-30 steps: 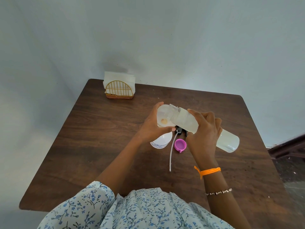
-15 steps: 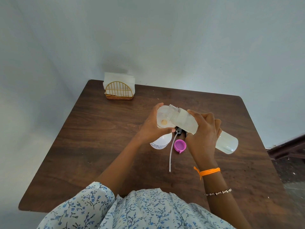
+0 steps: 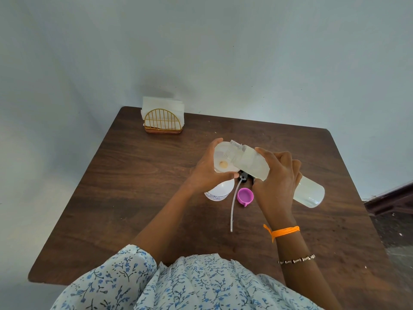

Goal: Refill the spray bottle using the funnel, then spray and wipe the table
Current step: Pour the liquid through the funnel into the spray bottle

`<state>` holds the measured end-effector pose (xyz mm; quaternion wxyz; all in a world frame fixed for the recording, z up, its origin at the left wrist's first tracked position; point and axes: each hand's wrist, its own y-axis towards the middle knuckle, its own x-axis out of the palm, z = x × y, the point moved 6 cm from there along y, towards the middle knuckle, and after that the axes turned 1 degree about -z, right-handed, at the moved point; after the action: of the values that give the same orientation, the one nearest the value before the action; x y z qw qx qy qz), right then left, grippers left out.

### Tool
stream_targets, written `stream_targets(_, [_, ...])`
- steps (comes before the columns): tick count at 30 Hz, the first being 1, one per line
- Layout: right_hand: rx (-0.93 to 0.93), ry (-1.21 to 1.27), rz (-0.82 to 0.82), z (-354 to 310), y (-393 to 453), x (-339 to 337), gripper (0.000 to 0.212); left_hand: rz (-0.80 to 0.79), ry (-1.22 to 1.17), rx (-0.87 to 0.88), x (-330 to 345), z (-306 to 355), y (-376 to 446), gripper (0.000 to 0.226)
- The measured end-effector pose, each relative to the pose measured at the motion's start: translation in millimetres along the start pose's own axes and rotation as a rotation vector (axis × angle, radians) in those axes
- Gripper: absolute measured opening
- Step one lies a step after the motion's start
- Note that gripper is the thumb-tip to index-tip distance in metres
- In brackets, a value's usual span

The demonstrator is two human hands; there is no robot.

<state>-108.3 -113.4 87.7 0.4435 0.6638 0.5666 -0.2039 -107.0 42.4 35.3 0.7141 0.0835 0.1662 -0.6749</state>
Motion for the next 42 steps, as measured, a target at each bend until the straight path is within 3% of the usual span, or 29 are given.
stream_targets(42, [0.024,-0.005,-0.027,-1.7,-0.3,-2.1,0.067,0.04,0.039,0.014,-4.1,-5.2,3.5,0.09])
